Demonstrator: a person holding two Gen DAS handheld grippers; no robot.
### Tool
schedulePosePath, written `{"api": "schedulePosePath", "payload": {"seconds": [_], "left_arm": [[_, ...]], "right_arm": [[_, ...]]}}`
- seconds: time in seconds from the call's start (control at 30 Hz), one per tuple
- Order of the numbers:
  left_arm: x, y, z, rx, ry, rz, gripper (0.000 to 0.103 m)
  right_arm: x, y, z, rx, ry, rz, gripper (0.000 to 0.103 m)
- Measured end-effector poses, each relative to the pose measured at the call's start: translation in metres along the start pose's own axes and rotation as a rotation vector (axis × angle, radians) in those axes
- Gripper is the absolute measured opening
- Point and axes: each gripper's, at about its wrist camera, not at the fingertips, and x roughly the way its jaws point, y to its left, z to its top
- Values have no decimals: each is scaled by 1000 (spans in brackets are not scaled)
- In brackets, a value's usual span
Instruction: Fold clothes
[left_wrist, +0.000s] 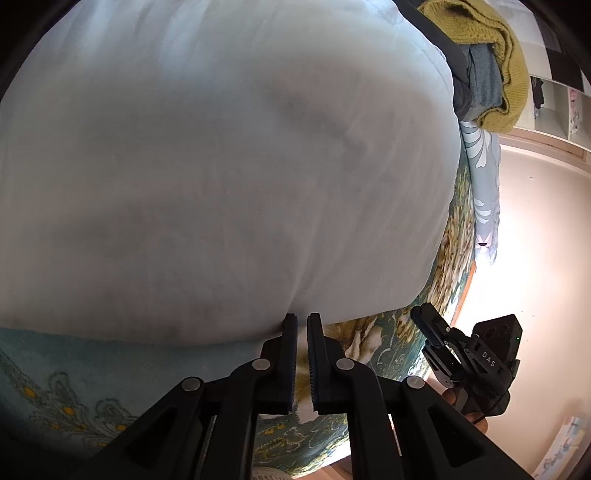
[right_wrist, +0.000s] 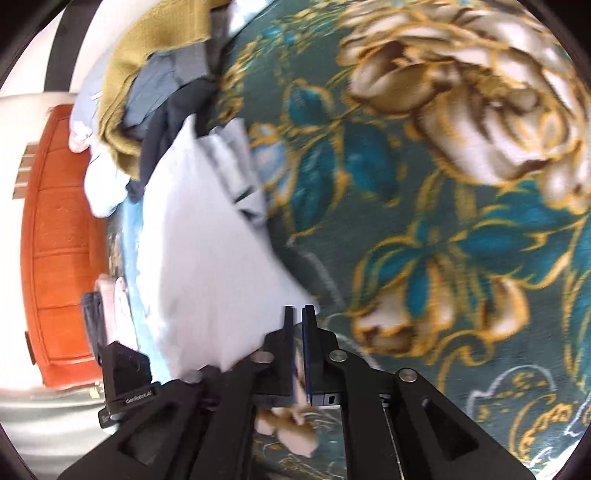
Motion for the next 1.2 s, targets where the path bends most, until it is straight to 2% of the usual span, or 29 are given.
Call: {"api": "schedulePosePath", "payload": {"seconds": [0.03,0.07,0.17,0.3,0.63,0.7,0.77,0.87,0.97,1.0,1.07,1.13,1.2], "left_arm": [[0,0,0,0,0,0,7],[0,0,0,-1,-1,0,7],[0,0,1,1,-2,2,7],[-1,-1,0,5,-3,4,8],[-2,-1,2,0,-3,1,8],[-3,-1,2,-3,-4,0,8],[-3,-2,2,-3,-5,0,8],[-4,-2,3,-4,-6,0,9],[-5,-2,3,-5,-7,-1,9],[-5,-3,4,-4,-8,0,9],[-6,-3,5,-4,-9,0,10],[-6,-2,6,-8,-9,-2,10],[-6,-3,7,-5,-9,-1,11]], "right_arm": [[4,2,-1,1,9,8,48],[7,3,-3,9,16,18,51],[13,-2,-21,82,29,59,51],[7,-9,-30,122,-28,95,51],[11,-5,-17,179,-142,158,50],[12,-7,-16,161,-133,156,49],[39,15,4,144,-121,154,49],[54,28,22,112,-110,157,49],[53,28,24,87,-107,155,49],[51,26,21,78,-107,152,49],[35,13,6,58,-92,133,38],[28,1,-7,59,-60,110,20],[28,1,-10,66,-51,111,19]]}}
